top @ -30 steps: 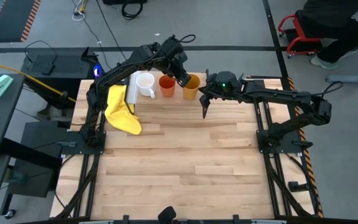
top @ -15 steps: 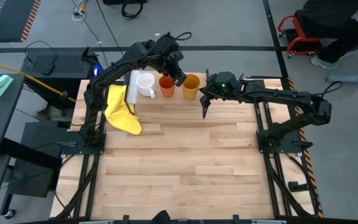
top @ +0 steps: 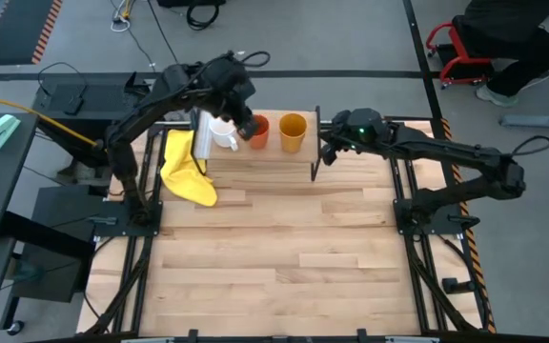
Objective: Stack small to large cups/mugs on shelf
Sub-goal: Return to home position
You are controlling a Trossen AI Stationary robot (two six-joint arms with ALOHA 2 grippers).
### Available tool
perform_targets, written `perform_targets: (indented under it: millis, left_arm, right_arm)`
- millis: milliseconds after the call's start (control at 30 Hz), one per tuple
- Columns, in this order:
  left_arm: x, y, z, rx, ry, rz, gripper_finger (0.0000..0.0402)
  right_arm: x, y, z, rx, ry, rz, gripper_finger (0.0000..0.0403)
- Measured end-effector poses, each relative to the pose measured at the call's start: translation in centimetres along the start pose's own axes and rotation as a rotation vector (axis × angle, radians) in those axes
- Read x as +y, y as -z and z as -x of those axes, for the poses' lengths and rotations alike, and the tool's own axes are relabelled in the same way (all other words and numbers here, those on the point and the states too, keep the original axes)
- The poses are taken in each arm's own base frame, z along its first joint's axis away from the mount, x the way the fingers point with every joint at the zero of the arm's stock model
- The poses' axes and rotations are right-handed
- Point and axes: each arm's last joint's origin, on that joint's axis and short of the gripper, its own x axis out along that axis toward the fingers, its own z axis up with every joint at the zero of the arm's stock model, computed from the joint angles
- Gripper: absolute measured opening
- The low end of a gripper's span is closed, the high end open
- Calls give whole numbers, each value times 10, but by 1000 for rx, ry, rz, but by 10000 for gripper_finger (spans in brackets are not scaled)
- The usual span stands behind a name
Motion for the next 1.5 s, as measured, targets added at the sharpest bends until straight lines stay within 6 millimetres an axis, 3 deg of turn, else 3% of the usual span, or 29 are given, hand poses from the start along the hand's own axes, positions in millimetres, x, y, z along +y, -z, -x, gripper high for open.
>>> perform_targets:
  millis: [233,400,900,1067,1500]
  left_arm:
    - [-21,20,34,-26,-157,-63,92]
    - [-37,30,49,-61,-164,-93,88]
    - [-89,58,63,-98,-216,-178,79]
    - [-107,71,57,-88,-238,-221,80]
    - [-139,118,19,-16,-316,-324,72]
  right_arm:
    - [7,5,24,19,-33,11,5]
    - [13,8,38,4,-37,27,5]
    - [37,30,65,69,-132,105,5]
    - [44,38,73,51,-133,111,5]
    - [71,52,90,64,-269,186,7]
